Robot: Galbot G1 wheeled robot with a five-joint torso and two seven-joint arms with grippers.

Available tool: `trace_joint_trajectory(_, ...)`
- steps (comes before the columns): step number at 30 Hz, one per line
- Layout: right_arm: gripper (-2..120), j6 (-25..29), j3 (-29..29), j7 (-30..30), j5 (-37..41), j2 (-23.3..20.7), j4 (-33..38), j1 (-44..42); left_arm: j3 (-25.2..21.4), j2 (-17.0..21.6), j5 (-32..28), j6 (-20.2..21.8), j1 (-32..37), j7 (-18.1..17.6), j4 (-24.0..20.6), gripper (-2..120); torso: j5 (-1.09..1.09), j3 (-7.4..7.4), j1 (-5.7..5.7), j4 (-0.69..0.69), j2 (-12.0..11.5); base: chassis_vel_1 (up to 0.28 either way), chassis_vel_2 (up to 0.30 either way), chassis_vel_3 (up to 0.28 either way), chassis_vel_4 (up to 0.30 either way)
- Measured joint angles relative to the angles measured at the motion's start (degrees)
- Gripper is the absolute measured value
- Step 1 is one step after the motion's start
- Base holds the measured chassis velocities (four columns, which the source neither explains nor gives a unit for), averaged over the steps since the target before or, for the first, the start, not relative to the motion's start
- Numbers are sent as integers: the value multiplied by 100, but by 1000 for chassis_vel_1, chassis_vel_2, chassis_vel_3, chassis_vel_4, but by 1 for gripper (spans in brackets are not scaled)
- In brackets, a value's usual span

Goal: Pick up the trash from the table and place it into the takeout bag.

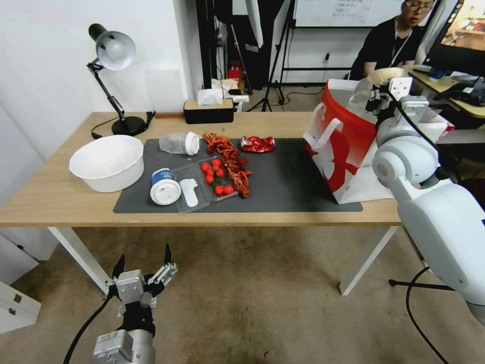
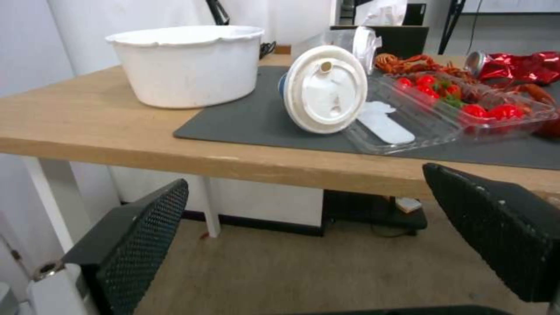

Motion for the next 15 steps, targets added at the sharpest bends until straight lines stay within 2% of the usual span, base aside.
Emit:
trace_joint_trajectory(3,60,-10,-11,-8,-48,21,1,26,26,-15,23,0,9,10,-1,100,0,0,0,0,0,0,0,0,0)
trace_joint_trajectory(8,72,-10,-11,-27,-69,21,-4,32,42,-19,37,-4,35,10,-1,100,0,0,0,0,0,0,0,0,0)
trace_joint_trajectory(9,80,-8,-11,-55,-82,9,-4,29,46,-20,43,-7,51,9,-1,100,0,0,0,0,0,0,0,0,0)
trace_joint_trajectory(13,86,-3,-9,-65,-89,8,2,13,46,-20,43,-8,52,8,-1,100,0,0,0,0,0,0,0,0,0)
trace_joint_trajectory(14,96,1,-8,-69,-91,10,20,-9,47,-20,43,-8,54,6,-1,100,0,0,0,0,0,0,0,0,0)
trace_joint_trajectory(15,98,2,-7,-68,-92,12,37,-27,48,-20,43,-8,57,3,-1,100,0,0,0,0,0,0,0,0,0)
